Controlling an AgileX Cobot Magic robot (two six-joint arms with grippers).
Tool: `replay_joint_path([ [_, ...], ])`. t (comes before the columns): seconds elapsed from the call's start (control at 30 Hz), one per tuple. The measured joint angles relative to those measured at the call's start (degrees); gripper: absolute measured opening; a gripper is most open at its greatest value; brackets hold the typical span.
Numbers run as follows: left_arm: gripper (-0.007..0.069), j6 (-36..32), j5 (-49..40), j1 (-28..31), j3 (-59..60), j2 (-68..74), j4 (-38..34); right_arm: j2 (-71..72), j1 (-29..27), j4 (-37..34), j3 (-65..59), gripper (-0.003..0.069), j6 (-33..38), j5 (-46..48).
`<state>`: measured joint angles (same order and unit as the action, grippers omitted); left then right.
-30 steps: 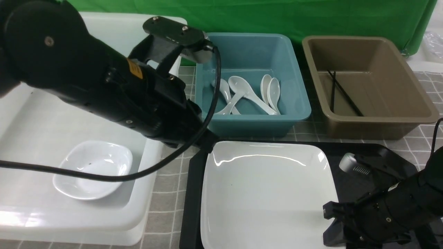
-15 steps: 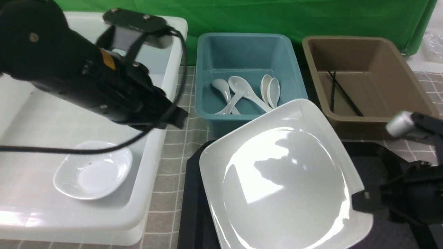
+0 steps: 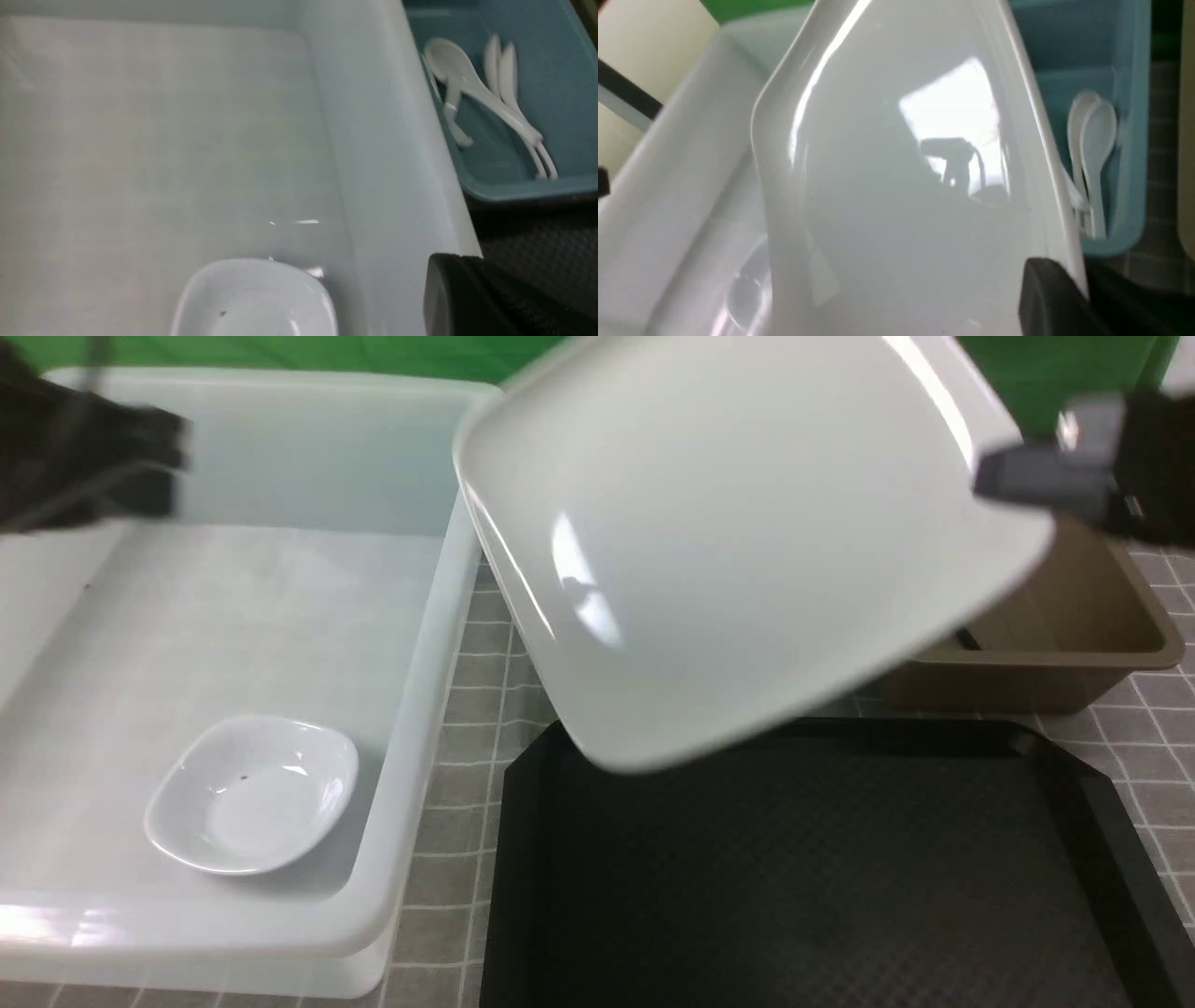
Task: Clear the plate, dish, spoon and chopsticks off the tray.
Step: Use the right arm to put the plate into the large storage box on the left
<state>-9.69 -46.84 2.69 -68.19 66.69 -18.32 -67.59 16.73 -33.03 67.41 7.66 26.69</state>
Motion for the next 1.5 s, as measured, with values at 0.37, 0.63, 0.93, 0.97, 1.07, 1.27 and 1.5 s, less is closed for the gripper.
replay_joint_path([
  [0.37, 0.0001, 0.05, -4.13, 14.18, 0.0, -14.04, -0.39, -32.6, 18.28, -3.08, 27.54, 0.0052, -13.24, -22.77],
  [0.63, 0.0001, 0.49, -5.21, 14.4, 0.0, -18.32, -0.57, -48.88, 25.66, -3.45, 38.63, 0.0052, -18.06, -34.55],
  [0.93, 0.0001, 0.68, -7.05, 14.4, 0.0, -18.45, -0.57, -60.13, 28.63, -3.84, 42.73, 0.0052, -20.31, -40.95],
  [0.97, 0.0001, 0.68, -7.05, 14.4, 0.0, -18.45, -0.57, -60.89, 28.63, -3.9, 42.73, 0.0052, -20.31, -41.05],
  [1.07, 0.0001, 0.62, -7.16, 14.4, 0.0, -18.45, -0.57, -62.8, 28.63, -4.01, 42.73, 0.0055, -20.31, -41.34],
  [1.27, 0.0001, 0.5, -8.22, 14.4, 0.0, -18.45, -0.57, -64.83, 28.63, -4.13, 42.73, 0.0072, -20.31, -41.47],
  [1.5, 0.0001, -0.3, -8.86, 14.4, 0.0, -18.45, -0.45, -65.24, 28.63, -4.18, 42.73, 0.0127, -20.31, -42.06],
])
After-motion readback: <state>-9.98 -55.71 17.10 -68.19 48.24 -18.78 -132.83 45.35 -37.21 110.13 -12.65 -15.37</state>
